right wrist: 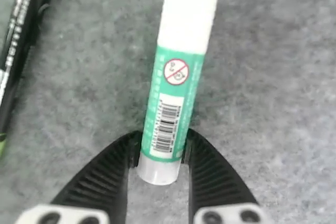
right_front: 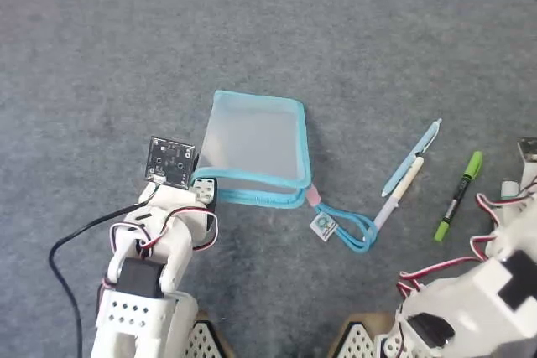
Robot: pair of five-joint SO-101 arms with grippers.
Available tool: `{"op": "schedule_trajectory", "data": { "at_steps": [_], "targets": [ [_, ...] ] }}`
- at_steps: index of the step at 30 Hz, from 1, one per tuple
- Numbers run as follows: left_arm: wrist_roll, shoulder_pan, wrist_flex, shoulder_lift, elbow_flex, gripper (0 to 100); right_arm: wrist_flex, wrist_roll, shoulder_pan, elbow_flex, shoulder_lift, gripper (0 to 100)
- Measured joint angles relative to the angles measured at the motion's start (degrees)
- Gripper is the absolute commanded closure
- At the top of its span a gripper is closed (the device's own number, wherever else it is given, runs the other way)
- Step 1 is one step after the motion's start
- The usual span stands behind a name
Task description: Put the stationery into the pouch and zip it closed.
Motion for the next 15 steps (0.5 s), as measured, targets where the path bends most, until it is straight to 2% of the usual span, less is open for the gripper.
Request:
{"op": "schedule_trajectory", "data": {
  "at_steps": [4,9,12,15],
  "targets": [
    [0.0,0.0,0.0,0.0,0.0,99,10.99,-0.09,-1.23,-3.52,-2.02,99.1],
    [0.0,0.0,0.0,0.0,0.0,99,23.65,-3.25,-7.38,-6.86,-13.27,99.1],
    [0.0,0.0,0.0,0.0,0.0,99,30.07,-6.51,-14.59,-7.03,-23.12,99.1],
    [0.0,0.0,0.0,0.0,0.0,99,37.27,-9.49,-25.05,-7.03,-33.85,99.1]
  ]
}}
